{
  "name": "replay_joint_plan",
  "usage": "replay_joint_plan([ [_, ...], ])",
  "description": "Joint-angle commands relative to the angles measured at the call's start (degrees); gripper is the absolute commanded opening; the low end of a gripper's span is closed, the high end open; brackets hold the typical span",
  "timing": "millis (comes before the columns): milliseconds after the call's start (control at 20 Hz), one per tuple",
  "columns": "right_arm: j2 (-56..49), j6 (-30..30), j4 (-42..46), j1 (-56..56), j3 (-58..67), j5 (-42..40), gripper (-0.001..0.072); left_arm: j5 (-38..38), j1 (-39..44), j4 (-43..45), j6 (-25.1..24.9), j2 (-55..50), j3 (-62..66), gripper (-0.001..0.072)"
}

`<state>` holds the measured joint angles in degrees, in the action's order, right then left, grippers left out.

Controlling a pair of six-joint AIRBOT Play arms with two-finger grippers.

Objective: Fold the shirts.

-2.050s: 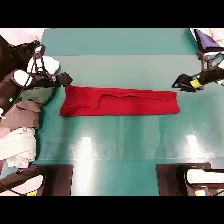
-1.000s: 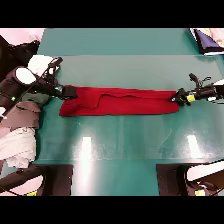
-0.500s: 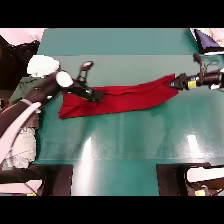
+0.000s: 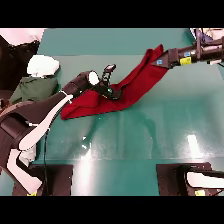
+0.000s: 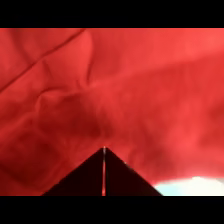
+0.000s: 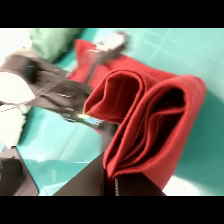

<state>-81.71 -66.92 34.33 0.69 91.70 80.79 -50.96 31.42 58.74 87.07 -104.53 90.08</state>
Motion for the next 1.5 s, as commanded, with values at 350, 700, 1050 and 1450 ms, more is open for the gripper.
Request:
replay_joint_plan([
  [350, -0.90, -2.56, 0.02, -15.34, 5.51, -8.04, 0.0011, -13.51, -14.64, 16.26, -0.02, 18.38, 2.58, 0.0028],
  [700, -12.52, -2.73, -0.22, -28.00, 15.91, -13.05, 0.0011, -20.33, -28.39, 26.56, -0.24, 37.09, 2.58, 0.0029],
  [1050, -30.23, -3.15, -0.17, -39.34, 25.88, -21.33, 0.0016, -28.85, -32.76, 25.77, -1.99, 40.74, 2.58, 0.0030],
  [1450, -30.75, -3.15, -0.09, -37.55, 22.71, -14.23, 0.0577, -31.67, -32.74, 15.02, -1.36, 40.74, 2.56, 0.0030],
])
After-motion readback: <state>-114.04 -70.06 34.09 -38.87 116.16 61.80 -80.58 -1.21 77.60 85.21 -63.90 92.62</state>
